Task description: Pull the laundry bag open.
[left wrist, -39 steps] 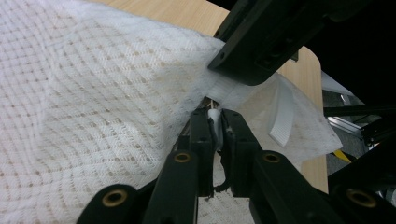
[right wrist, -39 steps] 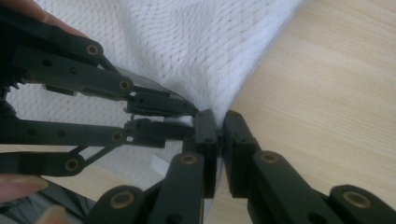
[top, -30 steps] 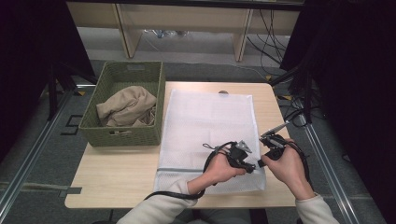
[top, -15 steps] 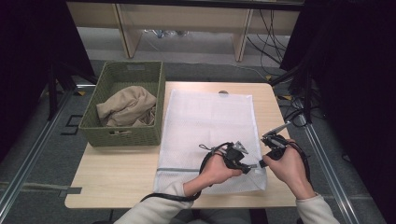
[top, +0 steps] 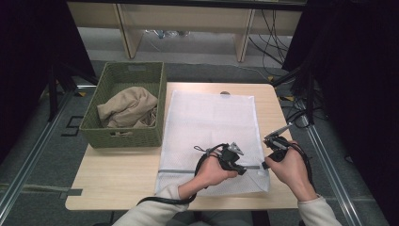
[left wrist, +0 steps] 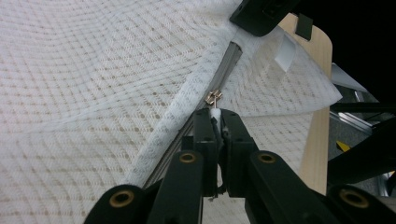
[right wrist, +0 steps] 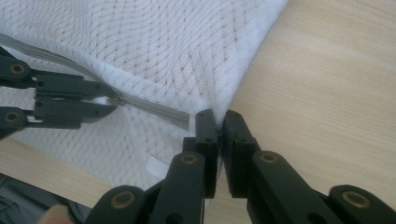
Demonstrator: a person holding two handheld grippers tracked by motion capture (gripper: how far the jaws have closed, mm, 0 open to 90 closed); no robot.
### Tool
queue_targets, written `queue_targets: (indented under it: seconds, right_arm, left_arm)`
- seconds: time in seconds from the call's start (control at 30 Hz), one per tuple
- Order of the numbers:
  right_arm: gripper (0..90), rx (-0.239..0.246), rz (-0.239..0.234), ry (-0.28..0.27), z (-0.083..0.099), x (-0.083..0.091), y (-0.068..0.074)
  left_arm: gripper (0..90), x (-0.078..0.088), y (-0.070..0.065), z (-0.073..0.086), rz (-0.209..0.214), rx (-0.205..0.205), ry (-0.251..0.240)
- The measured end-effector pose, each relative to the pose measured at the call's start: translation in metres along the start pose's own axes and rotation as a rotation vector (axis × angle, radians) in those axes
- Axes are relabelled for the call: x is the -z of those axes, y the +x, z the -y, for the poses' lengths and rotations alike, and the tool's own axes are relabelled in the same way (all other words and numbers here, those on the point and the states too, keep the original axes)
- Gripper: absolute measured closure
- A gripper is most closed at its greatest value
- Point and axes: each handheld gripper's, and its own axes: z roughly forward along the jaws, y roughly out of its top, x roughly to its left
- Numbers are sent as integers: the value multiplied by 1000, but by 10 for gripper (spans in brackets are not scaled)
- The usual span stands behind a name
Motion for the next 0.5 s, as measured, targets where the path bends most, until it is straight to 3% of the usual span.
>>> queue_targets:
  seconds: [0.03,0.07,0.1,0.2,0.3,0.33,0.47,0.5]
  right_arm:
    - [868,26,2,-18,0,-1,-2]
    - [868,15,2,-16,0,-2,-2]
    - [867,-25,7,12,0,0,1]
    - [867,-19,8,8,0,-1,0]
    - [868,-43,8,19,0,-1,1]
    - [868,-15,6,10,0,-1,-1]
    - [868,-39,11,16,0,0,1]
    - [867,-21,9,10,0,0,-1]
  left_arm:
    - [861,1,0,1,-6,-3,-1]
    - [861,2,1,2,-5,2,-3]
    - [861,3,2,2,-9,-7,3]
    - [861,5,3,4,-10,5,3]
    - [861,7,4,6,-9,11,0]
    - [861,8,5,7,-13,11,2]
    - [861,10,6,9,-18,3,6]
    - [861,11,6,10,-19,11,2]
